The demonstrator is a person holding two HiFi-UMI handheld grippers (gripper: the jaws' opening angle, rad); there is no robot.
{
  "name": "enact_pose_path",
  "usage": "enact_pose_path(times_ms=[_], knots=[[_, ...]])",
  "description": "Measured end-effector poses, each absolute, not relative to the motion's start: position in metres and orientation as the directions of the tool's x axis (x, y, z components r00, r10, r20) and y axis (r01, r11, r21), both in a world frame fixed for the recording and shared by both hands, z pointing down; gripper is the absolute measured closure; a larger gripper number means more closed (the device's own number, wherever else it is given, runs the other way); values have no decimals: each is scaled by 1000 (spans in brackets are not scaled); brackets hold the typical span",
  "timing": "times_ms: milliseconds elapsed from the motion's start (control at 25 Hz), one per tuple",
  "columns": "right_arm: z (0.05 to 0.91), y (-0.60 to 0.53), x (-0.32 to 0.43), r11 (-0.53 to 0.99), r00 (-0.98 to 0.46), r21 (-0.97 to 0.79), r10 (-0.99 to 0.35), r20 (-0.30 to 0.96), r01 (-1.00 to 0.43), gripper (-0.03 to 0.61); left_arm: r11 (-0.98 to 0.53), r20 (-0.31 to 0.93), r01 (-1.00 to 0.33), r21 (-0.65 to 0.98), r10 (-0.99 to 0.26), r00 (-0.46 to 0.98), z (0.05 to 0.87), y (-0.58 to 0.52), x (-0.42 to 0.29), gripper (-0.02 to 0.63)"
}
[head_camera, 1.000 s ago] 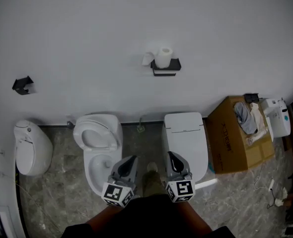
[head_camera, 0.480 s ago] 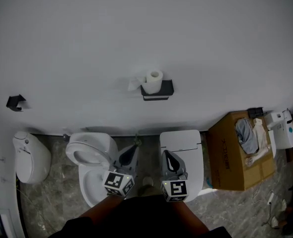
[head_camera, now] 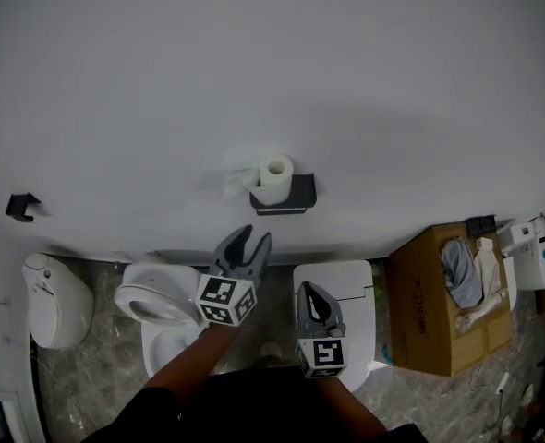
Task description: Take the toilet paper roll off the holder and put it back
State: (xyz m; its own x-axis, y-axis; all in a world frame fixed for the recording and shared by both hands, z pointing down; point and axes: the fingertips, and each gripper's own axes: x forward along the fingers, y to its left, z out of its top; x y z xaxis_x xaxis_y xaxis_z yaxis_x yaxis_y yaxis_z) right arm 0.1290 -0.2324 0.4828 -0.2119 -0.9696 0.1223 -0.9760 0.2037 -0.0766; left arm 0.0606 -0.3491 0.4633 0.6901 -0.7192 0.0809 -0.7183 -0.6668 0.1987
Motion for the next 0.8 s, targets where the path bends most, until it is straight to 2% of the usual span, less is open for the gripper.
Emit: enact_pose_path(times_ms=[200, 360, 640, 800], knots=[[495, -249, 142, 222, -232, -88, -963, 135, -971, 580, -664, 106, -718, 206, -715, 691, 470, -400, 88, 425], [507, -258, 151, 223, -231, -68, -962, 149, -972, 580, -643, 135, -742, 187, -732, 668, 477, -434, 97, 342], [512, -270, 164, 214, -223, -72, -961, 164, -974, 580, -626, 154, -770, 119, -755, 638, 477, -471, 108, 261], [515, -274, 171, 204, -215, -77, -961, 171, -976, 580, -607, 158, -787, 110, -771, 617, 477, -482, 108, 247]])
